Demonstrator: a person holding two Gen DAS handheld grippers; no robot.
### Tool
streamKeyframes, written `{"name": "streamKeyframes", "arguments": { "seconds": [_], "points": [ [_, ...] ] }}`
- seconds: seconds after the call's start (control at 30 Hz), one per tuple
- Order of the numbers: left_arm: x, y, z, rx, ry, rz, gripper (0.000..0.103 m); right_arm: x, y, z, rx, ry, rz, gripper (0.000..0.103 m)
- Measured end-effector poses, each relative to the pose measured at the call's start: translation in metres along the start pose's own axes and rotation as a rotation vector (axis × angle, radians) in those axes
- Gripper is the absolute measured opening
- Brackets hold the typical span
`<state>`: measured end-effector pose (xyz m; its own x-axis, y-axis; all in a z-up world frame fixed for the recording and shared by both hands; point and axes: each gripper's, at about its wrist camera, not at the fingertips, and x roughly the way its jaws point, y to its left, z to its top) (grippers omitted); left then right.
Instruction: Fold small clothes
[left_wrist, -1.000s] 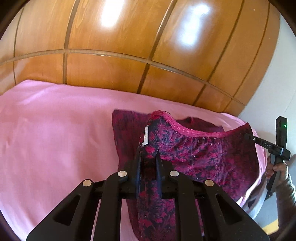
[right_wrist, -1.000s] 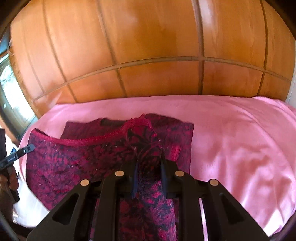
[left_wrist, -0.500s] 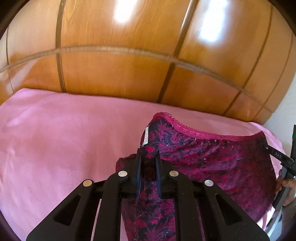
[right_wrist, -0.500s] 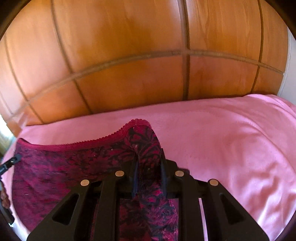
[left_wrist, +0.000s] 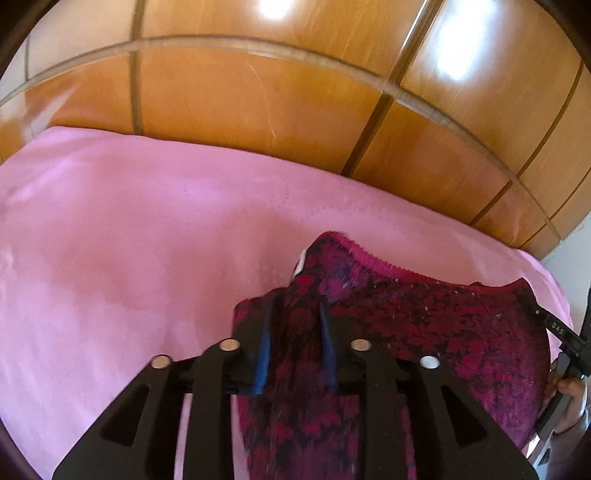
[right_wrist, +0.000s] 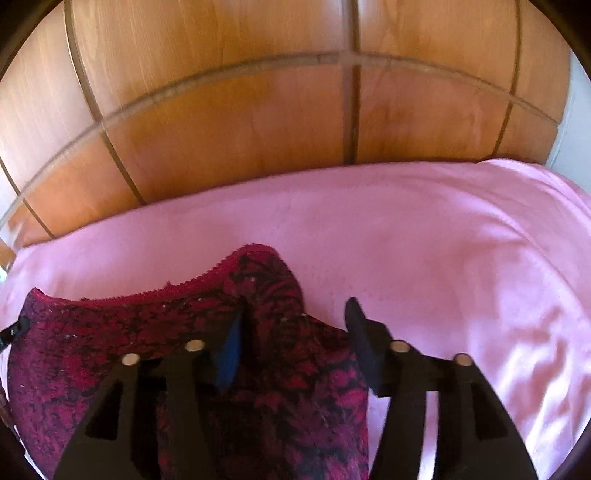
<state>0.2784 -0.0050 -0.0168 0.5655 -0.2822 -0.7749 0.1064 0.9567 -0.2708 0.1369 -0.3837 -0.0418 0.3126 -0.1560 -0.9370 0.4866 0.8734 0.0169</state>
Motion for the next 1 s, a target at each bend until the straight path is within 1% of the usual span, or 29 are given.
{"name": "streamKeyframes", "arguments": {
  "seconds": [0.03, 0.13, 0.2, 0.37, 0.4, 0.43, 0.47, 0.53, 0.6, 0.67, 0.7, 0.77, 0.83, 0.9, 0.93, 1.0],
  "points": [
    [-0.006, 0.002, -0.005, -0.003, -0.003, -0.001, 0.028, -0.008, 0.001, -0.002, 0.0, -0.019, -0.001, 0.056],
    [-0.024, 0.006, -0.024, -0.006, -0.008, -0.035, 0.028, -0.036, 0.009, -0.012, -0.028, -0.074, 0.019, 0.057],
    [-0.035, 0.012, -0.043, -0.016, -0.013, -0.062, 0.028, -0.054, 0.02, -0.024, -0.051, -0.089, 0.08, 0.062],
    [-0.065, 0.029, -0.087, -0.09, -0.017, -0.175, 0.028, -0.081, 0.065, -0.066, -0.171, -0.043, 0.268, 0.065],
    [-0.071, 0.034, -0.1, -0.109, -0.009, -0.215, 0.028, -0.084, 0.074, -0.075, -0.19, -0.031, 0.303, 0.066],
    [-0.074, 0.034, -0.106, -0.115, -0.004, -0.229, 0.028, -0.087, 0.085, -0.086, -0.215, -0.015, 0.339, 0.067],
    [-0.077, 0.033, -0.115, -0.116, 0.0, -0.24, 0.028, -0.087, 0.093, -0.092, -0.23, -0.006, 0.351, 0.068],
    [-0.083, 0.035, -0.133, -0.114, 0.014, -0.272, 0.028, -0.087, 0.107, -0.107, -0.257, 0.005, 0.354, 0.07],
    [-0.085, 0.035, -0.147, -0.116, 0.032, -0.304, 0.028, -0.087, 0.112, -0.113, -0.265, 0.0, 0.352, 0.073],
    [-0.086, 0.034, -0.157, -0.116, 0.033, -0.32, 0.028, -0.084, 0.112, -0.116, -0.266, -0.004, 0.34, 0.074],
    [-0.086, 0.034, -0.161, -0.111, 0.037, -0.318, 0.026, -0.081, 0.112, -0.117, -0.268, 0.001, 0.333, 0.074],
    [-0.082, 0.035, -0.165, -0.109, 0.047, -0.267, 0.017, -0.074, 0.109, -0.119, -0.248, 0.022, 0.336, 0.074],
    [-0.078, 0.047, -0.168, -0.161, 0.056, -0.269, 0.016, -0.068, 0.105, -0.117, -0.255, 0.013, 0.325, 0.074],
    [-0.079, 0.051, -0.174, -0.181, 0.06, -0.263, 0.016, -0.058, 0.112, -0.119, -0.262, 0.01, 0.315, 0.074],
    [-0.081, 0.051, -0.176, -0.176, 0.055, -0.253, 0.015, -0.059, 0.111, -0.12, -0.259, 0.007, 0.31, 0.074],
    [-0.091, 0.042, -0.179, -0.13, 0.033, -0.206, 0.015, -0.059, 0.114, -0.121, -0.268, -0.005, 0.29, 0.074]
  ]
}}
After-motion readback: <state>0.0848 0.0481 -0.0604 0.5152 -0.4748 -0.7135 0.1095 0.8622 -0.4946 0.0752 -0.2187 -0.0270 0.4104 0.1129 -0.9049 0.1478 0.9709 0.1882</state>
